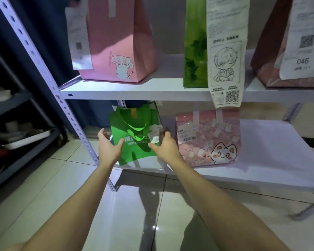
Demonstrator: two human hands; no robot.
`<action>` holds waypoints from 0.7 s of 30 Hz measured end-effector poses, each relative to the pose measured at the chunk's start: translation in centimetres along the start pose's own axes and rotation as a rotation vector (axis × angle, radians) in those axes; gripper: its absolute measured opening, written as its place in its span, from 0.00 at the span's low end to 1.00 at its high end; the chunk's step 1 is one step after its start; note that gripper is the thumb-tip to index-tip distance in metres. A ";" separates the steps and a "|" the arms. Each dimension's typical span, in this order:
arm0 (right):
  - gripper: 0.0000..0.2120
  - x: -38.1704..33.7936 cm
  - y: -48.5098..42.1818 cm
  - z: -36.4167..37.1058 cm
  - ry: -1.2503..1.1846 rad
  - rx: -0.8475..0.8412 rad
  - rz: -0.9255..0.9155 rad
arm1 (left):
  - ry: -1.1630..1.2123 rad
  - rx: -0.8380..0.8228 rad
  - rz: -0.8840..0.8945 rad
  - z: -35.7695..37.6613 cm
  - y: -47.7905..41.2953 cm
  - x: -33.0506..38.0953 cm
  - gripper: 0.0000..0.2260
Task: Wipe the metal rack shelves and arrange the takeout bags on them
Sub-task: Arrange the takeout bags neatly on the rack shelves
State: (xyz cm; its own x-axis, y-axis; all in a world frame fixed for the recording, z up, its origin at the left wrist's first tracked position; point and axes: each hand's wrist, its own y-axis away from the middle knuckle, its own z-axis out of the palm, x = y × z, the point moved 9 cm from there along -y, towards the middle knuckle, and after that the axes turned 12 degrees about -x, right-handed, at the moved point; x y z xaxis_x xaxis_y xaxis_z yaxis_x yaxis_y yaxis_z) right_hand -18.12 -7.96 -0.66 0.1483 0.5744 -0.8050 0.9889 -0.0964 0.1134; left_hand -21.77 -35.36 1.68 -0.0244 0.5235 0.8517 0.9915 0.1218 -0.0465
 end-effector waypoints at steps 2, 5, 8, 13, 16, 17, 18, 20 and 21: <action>0.27 0.5 -1.1 0.8 -0.060 -0.015 0.039 | 0.026 -0.123 -0.001 0.9 -0.9 -0.4 0.31; 0.09 -0.1 -1.2 1.6 -0.103 -0.010 -0.045 | -0.083 -0.128 0.079 0.4 -0.6 -0.5 0.12; 0.03 -1.2 -0.2 1.7 -0.068 0.007 -0.104 | 0.049 -0.111 0.125 -1.4 0.7 -1.3 0.06; 0.08 -3.0 3.4 1.3 -0.091 -0.002 -0.202 | 0.126 0.002 0.189 -5.6 3.1 -1.7 0.24; 0.06 -3.1 6.6 -0.5 -0.095 0.075 -0.265 | 0.236 0.041 0.178 -6.9 3.5 -1.1 0.27; 0.05 -2.7 7.6 -1.2 -0.109 0.100 -0.265 | 0.305 0.051 0.167 -7.0 3.4 -1.0 0.27; 0.04 -2.1 8.5 -2.0 -0.122 0.125 -0.260 | 0.350 0.061 0.158 -6.8 3.3 -0.7 0.26; 0.04 -0.7 10.2 -3.8 -0.135 0.174 -0.248 | 0.349 0.057 0.162 -5.9 2.9 0.2 0.22; 0.04 0.2 11.0 -4.7 -0.140 0.197 -0.238 | 0.326 0.038 0.173 -4.9 2.7 0.9 0.21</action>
State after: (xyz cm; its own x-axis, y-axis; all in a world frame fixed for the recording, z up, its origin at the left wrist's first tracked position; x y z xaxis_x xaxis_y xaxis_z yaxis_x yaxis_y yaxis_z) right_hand -7.15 -5.08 3.19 -0.1027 0.4834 -0.8694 0.9722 -0.1361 -0.1905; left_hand -18.44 -38.74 4.88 0.1912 0.2434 0.9509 0.9717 0.0899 -0.2184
